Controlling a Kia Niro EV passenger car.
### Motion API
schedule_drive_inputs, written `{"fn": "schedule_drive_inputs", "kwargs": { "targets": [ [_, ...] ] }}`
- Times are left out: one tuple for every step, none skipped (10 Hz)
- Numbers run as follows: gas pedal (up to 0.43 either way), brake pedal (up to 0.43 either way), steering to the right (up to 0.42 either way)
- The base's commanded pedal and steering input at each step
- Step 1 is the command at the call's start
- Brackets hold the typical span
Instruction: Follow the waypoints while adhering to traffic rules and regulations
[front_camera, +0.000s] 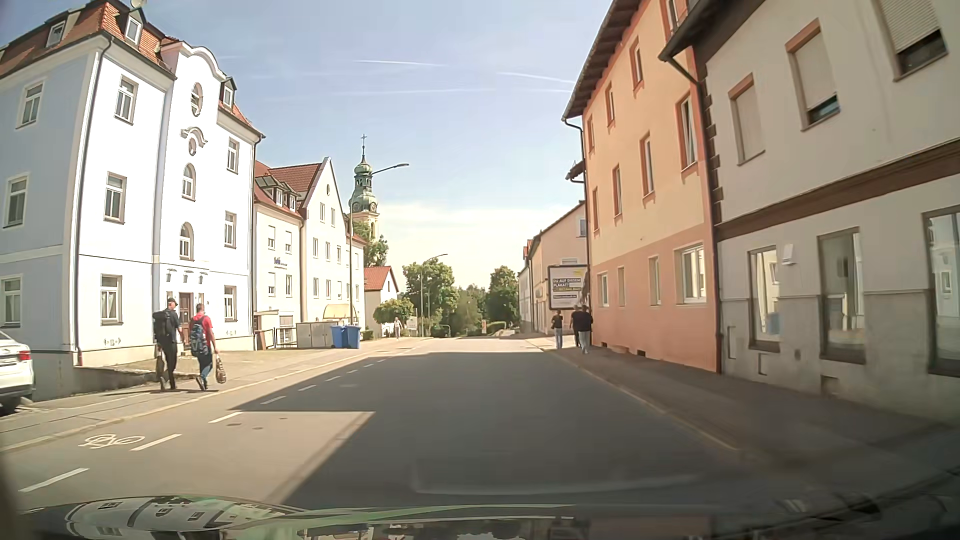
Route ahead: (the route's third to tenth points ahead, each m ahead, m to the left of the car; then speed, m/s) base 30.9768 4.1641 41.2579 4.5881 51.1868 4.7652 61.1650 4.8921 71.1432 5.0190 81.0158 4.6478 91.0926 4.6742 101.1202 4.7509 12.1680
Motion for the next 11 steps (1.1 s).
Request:
{"fn": "schedule_drive_inputs", "kwargs": {
  "targets": [
    [0.098, 0.0, -0.009],
    [0.098, 0.0, -0.009],
    [0.079, 0.0, -0.009],
    [0.067, 0.0, -0.009],
    [0.067, 0.0, -0.008],
    [0.067, 0.0, -0.006],
    [0.067, 0.0, -0.006],
    [0.067, 0.0, -0.006],
    [0.067, 0.0, -0.005],
    [0.067, 0.0, -0.005],
    [0.067, 0.0, -0.005]
  ]
}}
